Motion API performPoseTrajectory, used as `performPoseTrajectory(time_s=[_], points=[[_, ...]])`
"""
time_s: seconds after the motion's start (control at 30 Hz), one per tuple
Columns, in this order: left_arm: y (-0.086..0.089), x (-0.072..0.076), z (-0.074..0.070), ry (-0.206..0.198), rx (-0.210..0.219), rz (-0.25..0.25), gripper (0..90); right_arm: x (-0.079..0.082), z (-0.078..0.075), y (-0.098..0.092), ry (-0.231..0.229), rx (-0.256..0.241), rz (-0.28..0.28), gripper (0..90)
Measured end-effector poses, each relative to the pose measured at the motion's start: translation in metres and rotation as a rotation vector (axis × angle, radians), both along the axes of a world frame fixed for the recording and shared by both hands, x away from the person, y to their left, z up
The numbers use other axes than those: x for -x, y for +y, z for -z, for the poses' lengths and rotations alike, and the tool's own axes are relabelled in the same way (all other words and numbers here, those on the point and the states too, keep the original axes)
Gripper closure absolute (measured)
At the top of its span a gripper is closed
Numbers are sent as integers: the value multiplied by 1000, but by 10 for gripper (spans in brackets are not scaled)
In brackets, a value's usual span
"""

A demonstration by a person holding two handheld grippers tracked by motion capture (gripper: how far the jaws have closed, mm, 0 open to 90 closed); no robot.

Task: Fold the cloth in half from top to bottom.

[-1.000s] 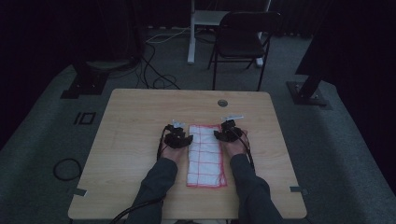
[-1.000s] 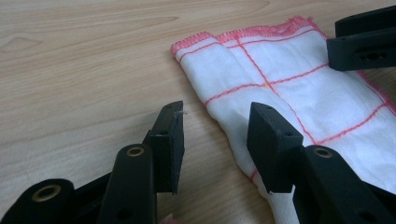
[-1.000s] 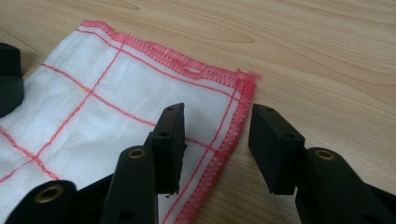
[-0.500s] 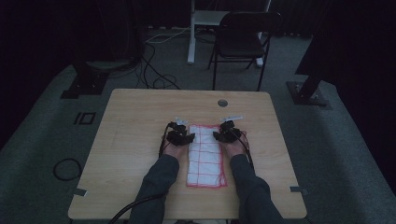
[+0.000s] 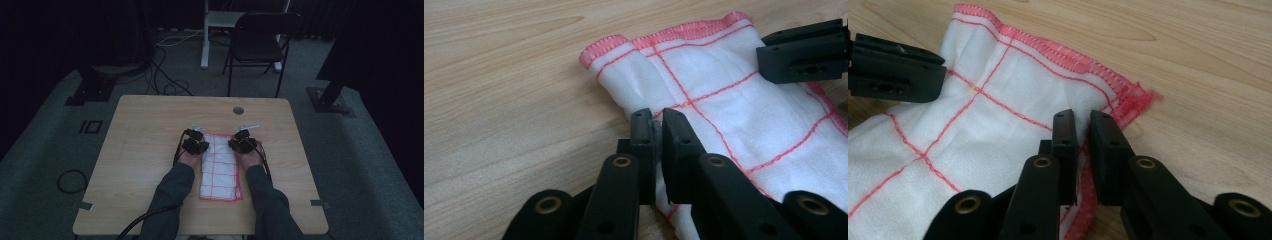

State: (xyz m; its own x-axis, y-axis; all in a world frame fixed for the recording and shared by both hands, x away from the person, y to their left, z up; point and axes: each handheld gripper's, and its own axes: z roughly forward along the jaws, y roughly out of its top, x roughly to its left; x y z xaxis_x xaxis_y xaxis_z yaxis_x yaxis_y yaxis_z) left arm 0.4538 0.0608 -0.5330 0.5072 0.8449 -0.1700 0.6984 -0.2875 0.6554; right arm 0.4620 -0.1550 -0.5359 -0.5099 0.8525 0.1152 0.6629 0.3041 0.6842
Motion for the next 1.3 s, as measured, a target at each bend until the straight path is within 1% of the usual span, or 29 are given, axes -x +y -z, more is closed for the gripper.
performPoseTrajectory(time_s=[0.03,0.1,0.23,0.4,0.5,0.7,0.8,0.83,0.93,1.13,1.23,1.3], points=[[0,0,0,-4,-7,3,865,0,0,0,0,-2,1,835],[-2,0,-3,-12,-43,15,871,0,0,0,-3,-5,7,837],[-1,0,-4,-20,-40,9,874,0,-2,-1,-15,1,11,839],[-1,0,-7,-36,-42,8,874,0,-6,-2,-28,-8,10,840],[-1,0,-10,-43,-36,5,875,0,-8,-2,-35,-10,11,841],[1,-1,-20,-59,-4,-6,875,0,-16,-4,-58,-26,13,841],[2,-1,-26,-77,5,-4,875,1,-20,-5,-70,-35,14,842],[3,-1,-28,-84,-3,-2,874,1,-22,-5,-74,-38,15,842],[4,-1,-35,-100,10,-6,874,2,-27,-5,-91,-44,10,843],[7,0,-44,-122,17,4,875,4,-40,-4,-132,-50,0,843],[7,2,-46,-130,20,21,874,6,-42,-4,-139,-46,-8,843],[7,3,-47,-133,30,26,874,8,-42,-4,-141,-48,-8,843]])
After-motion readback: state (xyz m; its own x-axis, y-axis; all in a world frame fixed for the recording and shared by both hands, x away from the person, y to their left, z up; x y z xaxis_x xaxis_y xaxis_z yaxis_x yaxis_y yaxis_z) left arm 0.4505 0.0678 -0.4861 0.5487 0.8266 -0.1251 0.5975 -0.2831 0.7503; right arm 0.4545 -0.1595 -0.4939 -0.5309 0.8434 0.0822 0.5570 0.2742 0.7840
